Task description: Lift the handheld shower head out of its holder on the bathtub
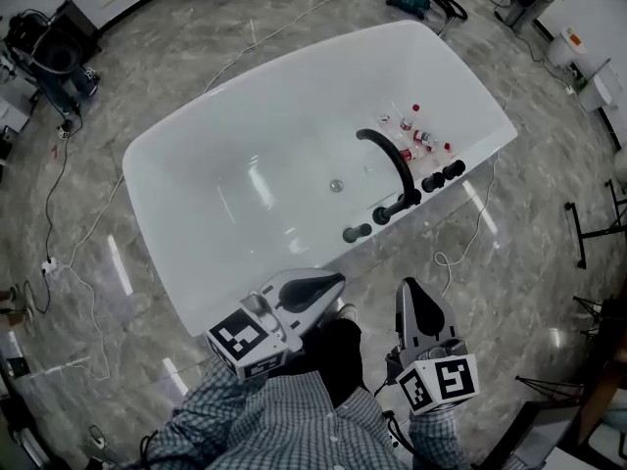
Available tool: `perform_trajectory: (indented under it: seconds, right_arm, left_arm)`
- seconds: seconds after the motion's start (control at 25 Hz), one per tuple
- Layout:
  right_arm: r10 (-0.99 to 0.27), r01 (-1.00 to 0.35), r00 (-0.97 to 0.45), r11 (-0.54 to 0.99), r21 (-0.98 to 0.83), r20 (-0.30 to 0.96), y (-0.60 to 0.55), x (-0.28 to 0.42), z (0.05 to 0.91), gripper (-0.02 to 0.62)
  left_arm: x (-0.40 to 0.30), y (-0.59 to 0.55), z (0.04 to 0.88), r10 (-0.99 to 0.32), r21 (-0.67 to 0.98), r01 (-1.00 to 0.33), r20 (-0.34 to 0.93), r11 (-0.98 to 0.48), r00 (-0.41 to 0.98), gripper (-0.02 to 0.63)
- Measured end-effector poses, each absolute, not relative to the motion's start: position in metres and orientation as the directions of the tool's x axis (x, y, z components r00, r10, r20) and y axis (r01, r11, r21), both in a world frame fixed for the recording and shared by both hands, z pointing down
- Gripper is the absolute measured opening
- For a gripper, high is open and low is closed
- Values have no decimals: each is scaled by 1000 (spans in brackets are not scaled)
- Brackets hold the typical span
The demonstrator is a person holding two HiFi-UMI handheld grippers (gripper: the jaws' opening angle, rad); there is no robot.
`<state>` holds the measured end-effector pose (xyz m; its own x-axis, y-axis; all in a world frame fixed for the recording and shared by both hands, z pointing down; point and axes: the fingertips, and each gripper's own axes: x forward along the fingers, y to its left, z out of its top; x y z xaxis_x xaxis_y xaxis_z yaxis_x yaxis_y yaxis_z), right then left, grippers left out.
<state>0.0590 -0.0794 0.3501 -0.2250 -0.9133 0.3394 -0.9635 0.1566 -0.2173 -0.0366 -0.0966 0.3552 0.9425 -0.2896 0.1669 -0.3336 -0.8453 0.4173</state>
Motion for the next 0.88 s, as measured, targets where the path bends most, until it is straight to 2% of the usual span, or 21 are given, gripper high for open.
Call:
perform_trajectory:
  seconds: [0.28, 0.56, 0.88]
  right_arm:
    - [-893, -966, -235, 171, -193, 383, -103, 78, 393, 18]
    - [-855, -953, -263, 156, -261, 448, -100, 79, 455, 18]
    - [-829, -952, -280, 173, -255, 484, -101, 92, 507, 18]
  left_arm:
    - [-28, -129, 414, -321, 413, -374, 192, -830, 927, 9]
    - [-18, -143, 452, -327, 363, -354, 137, -862, 935, 9]
    - [-14, -154, 523, -349, 287, -407, 232, -867, 908, 12]
